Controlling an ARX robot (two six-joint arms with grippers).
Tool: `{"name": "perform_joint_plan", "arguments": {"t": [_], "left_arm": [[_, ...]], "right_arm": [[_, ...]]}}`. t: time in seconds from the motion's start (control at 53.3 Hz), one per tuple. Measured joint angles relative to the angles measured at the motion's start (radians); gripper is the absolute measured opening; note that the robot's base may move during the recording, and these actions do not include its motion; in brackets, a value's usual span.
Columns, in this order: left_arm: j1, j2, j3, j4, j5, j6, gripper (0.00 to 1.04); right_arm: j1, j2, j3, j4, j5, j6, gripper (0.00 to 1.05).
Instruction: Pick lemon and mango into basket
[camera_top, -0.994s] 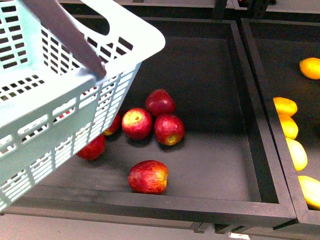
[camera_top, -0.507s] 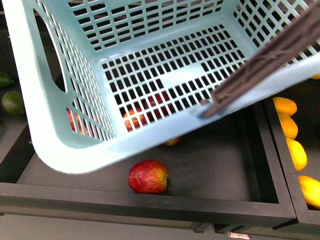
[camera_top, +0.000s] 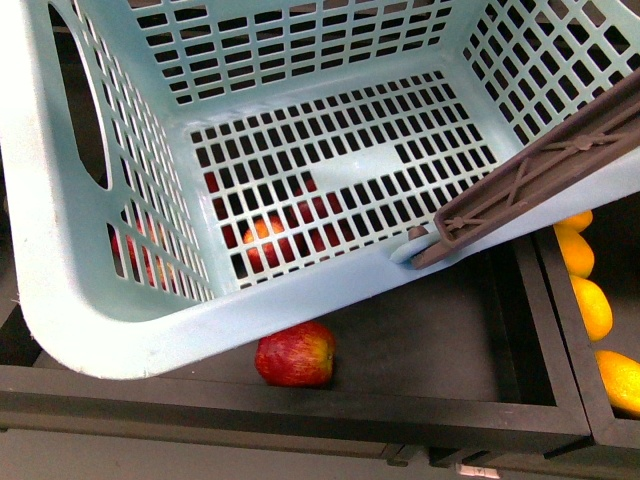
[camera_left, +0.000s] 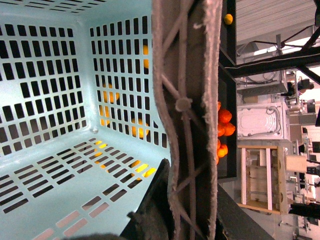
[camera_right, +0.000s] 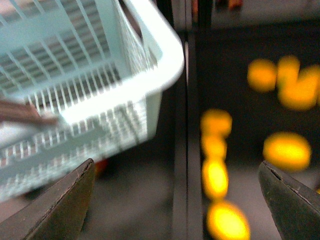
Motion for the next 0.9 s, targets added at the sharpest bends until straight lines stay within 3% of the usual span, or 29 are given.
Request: {"name": "perform_joint_plan", "arguments": {"t": [0.056,0.131,0.263,0.356,0.563,0.9], "left_arm": [[-0.002,0.000,0.000,0.000,0.000,0.002,0.07],[-0.002,0.000,0.000,0.000,0.005,0.005,0.07],[-0.001,0.000,0.000,0.000,0.003,0.006,0.07],[-0.001,0.000,0.000,0.000,0.004,0.005,0.07],[-0.001,0.000,0.000,0.000,0.002,0.006,0.07],[-0.001,0.000,0.000,0.000,0.003,0.006,0.07]], "right_arm": [[-0.045,0.110,0.045,-0.108,-0.027,0.077,0.96],[-0.117,0.206,0.050,-0.105,-0.054,0.121,0.96],[-0.341,0.511,0.071,0.173,-0.110,0.097,0.96],[-0.412,0.746,0.107,0.337,-0.094,0.098,0.96],[-0.414,1.341,0.341,0.537,-0.029,0.220,0.96],[-0.364,1.807,0.591,0.589,0.064,0.499,0.96]]}}
